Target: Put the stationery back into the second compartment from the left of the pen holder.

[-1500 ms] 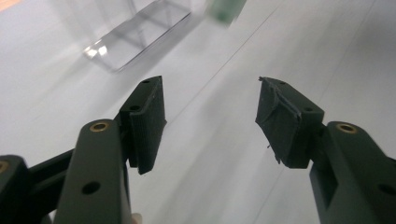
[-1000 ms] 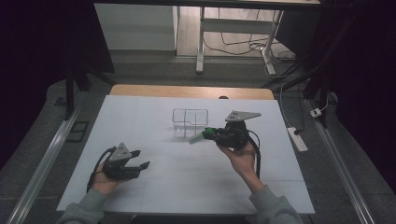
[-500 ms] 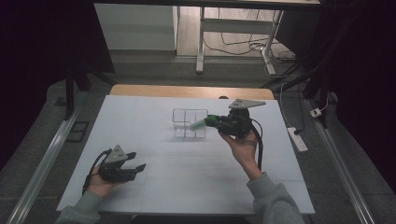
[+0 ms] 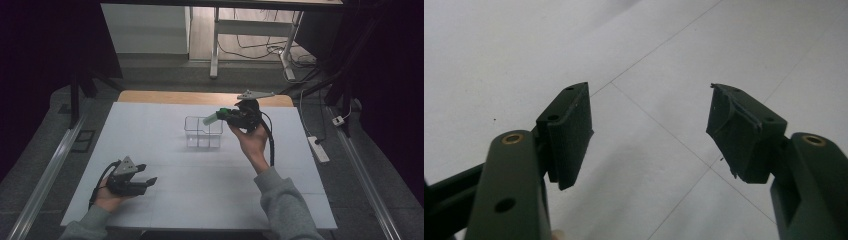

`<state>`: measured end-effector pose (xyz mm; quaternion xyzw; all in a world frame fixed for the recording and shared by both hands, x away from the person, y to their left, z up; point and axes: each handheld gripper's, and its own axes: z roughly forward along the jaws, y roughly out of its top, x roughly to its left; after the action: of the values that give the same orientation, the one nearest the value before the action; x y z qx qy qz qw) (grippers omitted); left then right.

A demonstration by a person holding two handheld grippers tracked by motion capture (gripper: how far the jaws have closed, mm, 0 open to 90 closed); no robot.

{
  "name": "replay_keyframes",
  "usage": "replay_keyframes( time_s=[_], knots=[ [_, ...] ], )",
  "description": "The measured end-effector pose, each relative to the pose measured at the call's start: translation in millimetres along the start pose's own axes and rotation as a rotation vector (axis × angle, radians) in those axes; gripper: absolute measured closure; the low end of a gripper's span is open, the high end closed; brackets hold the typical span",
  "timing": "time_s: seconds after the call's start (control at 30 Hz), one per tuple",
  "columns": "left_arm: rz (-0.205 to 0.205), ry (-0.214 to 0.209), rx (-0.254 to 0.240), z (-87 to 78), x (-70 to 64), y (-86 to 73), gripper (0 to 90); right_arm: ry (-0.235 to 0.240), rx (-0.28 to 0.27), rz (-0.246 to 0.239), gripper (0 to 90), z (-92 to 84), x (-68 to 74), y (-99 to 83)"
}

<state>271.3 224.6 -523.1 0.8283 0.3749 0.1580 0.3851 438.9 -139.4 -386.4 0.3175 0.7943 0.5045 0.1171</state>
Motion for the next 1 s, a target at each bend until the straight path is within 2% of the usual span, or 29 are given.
replay_keyframes(
  time_s=[0.13, 0.33, 0.37, 0.43, 0.53, 0.73, 1.0],
  knots=[
    [0.007, 0.002, 0.008, 0.6, 0.3, -0.4, 33.5, -0.004, 0.028, 0.009, 73.7, 16.0, -3.2, -3.4],
    [0.006, 0.004, 0.01, 1.3, 1.0, -0.5, 33.3, 0.007, 0.048, 0.024, 72.9, 27.2, -5.6, -9.6],
    [0.008, 0.005, 0.011, 1.3, 0.9, -0.5, 33.3, 0.012, 0.052, 0.025, 71.7, 28.4, -5.4, -10.1],
    [0.01, 0.008, 0.013, 1.3, 0.6, -0.5, 33.3, 0.008, 0.048, 0.025, 61.9, 28.6, -4.6, -10.6],
    [0.01, 0.008, 0.015, 1.9, 0.5, -0.7, 33.2, -0.005, 0.041, 0.023, 56.6, 25.3, -4.0, -11.5],
    [0.013, 0.009, 0.02, 3.1, 0.2, -0.6, 33.0, -0.024, 0.048, -0.011, 48.4, 13.8, -3.2, -18.2],
    [0.013, 0.011, 0.022, 3.4, 0.7, -0.4, 32.7, -0.018, 0.09, -0.039, 43.8, -7.2, -5.0, -40.4]
  ],
)
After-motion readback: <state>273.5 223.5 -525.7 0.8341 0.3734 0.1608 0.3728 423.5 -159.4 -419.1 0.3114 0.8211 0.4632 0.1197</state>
